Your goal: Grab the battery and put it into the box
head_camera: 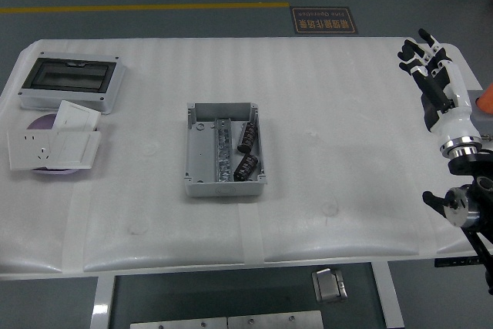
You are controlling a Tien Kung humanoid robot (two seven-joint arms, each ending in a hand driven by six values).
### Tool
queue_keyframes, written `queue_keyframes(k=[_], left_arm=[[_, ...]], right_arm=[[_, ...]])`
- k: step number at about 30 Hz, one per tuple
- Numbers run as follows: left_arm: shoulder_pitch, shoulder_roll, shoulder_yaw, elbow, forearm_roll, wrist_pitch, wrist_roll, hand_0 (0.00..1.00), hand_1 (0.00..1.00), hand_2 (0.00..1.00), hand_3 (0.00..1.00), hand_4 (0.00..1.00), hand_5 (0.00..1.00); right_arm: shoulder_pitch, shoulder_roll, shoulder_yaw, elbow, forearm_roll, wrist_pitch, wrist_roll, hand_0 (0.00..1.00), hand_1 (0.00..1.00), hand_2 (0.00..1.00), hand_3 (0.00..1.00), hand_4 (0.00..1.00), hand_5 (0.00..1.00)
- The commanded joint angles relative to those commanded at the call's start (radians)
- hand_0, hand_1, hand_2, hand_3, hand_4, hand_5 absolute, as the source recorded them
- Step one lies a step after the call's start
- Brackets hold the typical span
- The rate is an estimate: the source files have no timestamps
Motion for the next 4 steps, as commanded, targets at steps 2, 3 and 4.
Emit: queue_keyframes(k=[2, 3, 4], left_arm=[[0.002, 0.0, -0.001, 0.0, 0.003, -0.001, 0.0, 0.566, 0.613, 0.52, 0.567, 0.583, 0.028], [0.003, 0.0, -0.001, 0.0, 0.004, -0.002, 0.001, 0.566, 0.613, 0.52, 0.567, 0.583, 0.028], [0.005, 0.0, -0.002, 0.0, 0.005, -0.002, 0.0, 0.566, 0.613, 0.52, 0.567, 0.583, 0.028]], right_arm=[[0.001, 0.001, -0.005, 0.0, -0.003, 0.001, -0.001, 0.848, 0.807, 0.849, 0.931, 0.823, 0.459], [0.002, 0.002, -0.007, 0.0, -0.005, 0.001, -0.002, 0.848, 0.807, 0.849, 0.931, 0.823, 0.459], [0.004, 0.004, -0.009, 0.0, -0.007, 0.001, -0.002, 0.848, 0.807, 0.849, 0.931, 0.823, 0.459]])
